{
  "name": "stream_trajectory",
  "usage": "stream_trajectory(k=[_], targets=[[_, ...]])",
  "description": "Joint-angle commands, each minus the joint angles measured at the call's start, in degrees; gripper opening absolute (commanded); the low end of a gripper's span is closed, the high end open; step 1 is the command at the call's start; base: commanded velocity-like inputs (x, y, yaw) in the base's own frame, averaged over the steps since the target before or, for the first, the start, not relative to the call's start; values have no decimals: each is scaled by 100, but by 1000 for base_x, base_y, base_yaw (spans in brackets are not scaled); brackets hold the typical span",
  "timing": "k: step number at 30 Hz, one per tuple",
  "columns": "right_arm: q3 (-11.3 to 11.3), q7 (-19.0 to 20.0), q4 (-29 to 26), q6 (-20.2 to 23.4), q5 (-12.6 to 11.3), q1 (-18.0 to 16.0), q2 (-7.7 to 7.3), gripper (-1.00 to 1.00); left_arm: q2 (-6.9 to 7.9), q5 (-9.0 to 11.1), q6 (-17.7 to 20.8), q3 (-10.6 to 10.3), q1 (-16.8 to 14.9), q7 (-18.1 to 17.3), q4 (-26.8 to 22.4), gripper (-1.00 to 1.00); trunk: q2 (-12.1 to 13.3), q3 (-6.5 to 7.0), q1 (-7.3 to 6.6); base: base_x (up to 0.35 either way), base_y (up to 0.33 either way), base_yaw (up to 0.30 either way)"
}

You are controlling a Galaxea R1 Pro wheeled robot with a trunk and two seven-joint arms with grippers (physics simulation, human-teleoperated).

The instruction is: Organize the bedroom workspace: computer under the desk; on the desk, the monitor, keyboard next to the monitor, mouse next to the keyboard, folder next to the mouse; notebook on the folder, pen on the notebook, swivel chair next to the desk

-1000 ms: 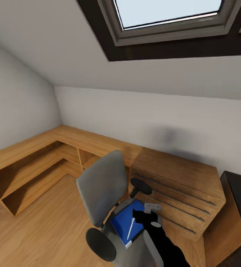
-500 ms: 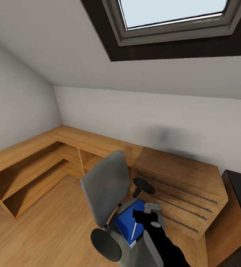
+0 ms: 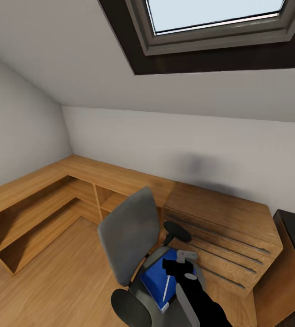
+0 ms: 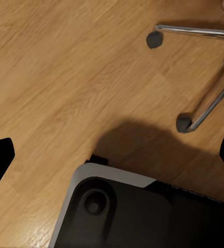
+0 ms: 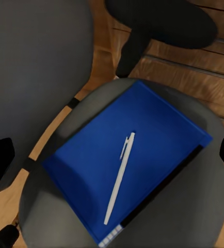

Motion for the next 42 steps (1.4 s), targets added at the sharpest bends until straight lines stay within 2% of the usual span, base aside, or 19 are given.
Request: stream_trajectory(k=[1, 23, 42], targets=[[21, -48, -7, 20, -50, -6, -3, 100, 3, 58, -18, -49, -3, -3, 0, 100, -12, -9, 4, 28, 13, -202], [21, -42, -4, 20, -49, -6, -3, 100, 3, 56, -18, -48, -3, -3, 0, 100, -12, 76, 4, 3, 2, -253], [29, -40, -4, 20, -49, -6, -3, 100, 3, 63, -18, -44, -3, -3, 0, 100, -12, 60, 4, 0, 0, -267]])
